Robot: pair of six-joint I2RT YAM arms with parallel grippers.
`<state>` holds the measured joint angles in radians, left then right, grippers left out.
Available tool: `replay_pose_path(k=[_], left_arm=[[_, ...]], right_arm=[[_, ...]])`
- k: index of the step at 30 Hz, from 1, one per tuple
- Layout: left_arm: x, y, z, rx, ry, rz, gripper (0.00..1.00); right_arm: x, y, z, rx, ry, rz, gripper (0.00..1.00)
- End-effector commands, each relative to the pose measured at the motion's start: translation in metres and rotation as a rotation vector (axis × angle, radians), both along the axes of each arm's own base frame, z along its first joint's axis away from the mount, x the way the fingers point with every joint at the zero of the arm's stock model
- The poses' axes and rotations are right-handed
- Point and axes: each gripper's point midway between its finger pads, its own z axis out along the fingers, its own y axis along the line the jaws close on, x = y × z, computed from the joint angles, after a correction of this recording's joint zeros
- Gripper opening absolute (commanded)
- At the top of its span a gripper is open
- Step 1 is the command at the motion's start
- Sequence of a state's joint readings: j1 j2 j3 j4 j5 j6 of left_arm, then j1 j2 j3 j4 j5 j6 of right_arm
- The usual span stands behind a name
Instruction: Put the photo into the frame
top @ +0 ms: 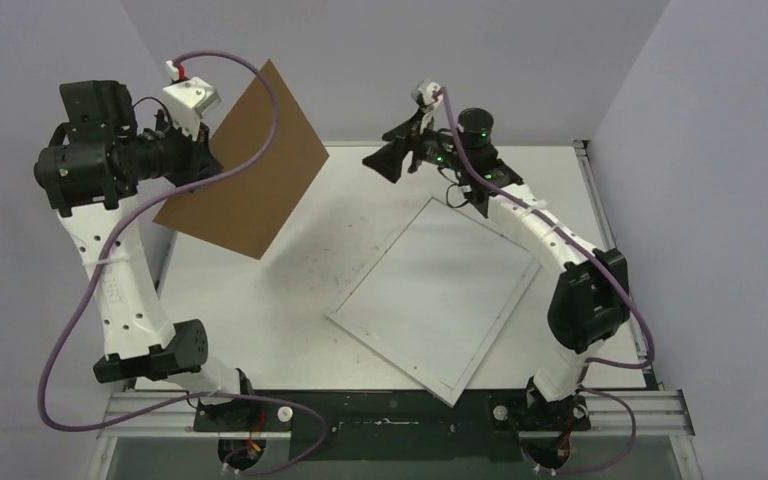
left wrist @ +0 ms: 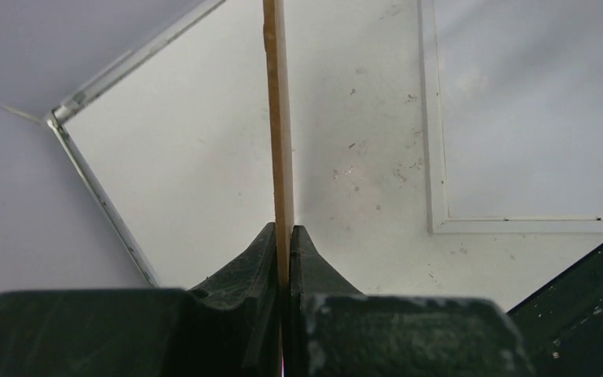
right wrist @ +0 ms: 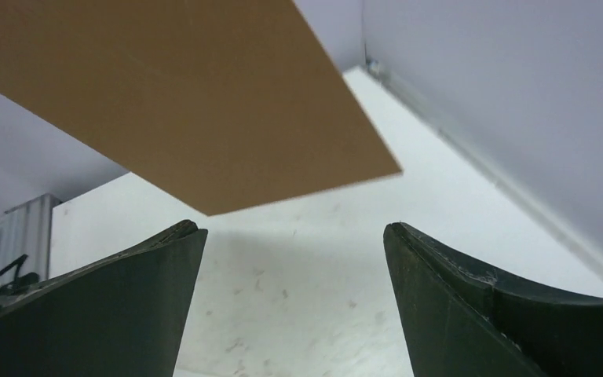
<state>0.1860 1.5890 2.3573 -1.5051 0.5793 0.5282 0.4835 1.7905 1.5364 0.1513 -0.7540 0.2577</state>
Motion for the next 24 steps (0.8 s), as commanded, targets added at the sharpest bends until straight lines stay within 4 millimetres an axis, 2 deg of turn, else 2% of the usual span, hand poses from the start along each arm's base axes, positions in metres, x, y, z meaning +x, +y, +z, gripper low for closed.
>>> replay_pose_path(k=[1, 6, 11, 15, 17, 18, 22, 24], left_arm=[[-0.033, -0.035, 0.05, 0.018, -0.26, -0.24, 0.0], [-0.057, -0.049, 0.054, 0.016, -0.308, -0.331, 0.0], [-0.076, -0.062, 0.057, -0.007, -0.324, -0.411, 0.0], [-0.086, -0.067, 0.054, -0.013, -0.327, -0.454, 0.0], [-0.087, -0.069, 0.057, -0.028, -0.339, -0.444, 0.0], [-0.085, -0.069, 0.063, -0.037, -0.365, -0.433, 0.0], [-0.081, -0.079, 0.089, -0.142, -0.485, -0.402, 0.0], [-0.081, -0.084, 0.104, -0.224, -0.537, -0.39, 0.0]], right_arm=[[-0.035, -0.009, 0.081, 0.04, -0.457, 0.203, 0.89], [-0.053, -0.014, 0.105, 0.003, -0.642, 0.251, 0.91], [-0.069, -0.017, 0.125, 0.021, -0.697, 0.268, 0.91], [-0.072, -0.02, 0.137, 0.04, -0.708, 0.235, 0.9], [-0.061, -0.033, 0.133, 0.06, -0.633, 0.162, 0.89], [-0.056, -0.048, 0.141, 0.108, -0.619, 0.112, 0.89], [-0.048, -0.083, 0.119, 0.279, -0.365, 0.028, 0.89], [-0.053, -0.096, 0.106, 0.343, -0.293, 0.02, 0.89]])
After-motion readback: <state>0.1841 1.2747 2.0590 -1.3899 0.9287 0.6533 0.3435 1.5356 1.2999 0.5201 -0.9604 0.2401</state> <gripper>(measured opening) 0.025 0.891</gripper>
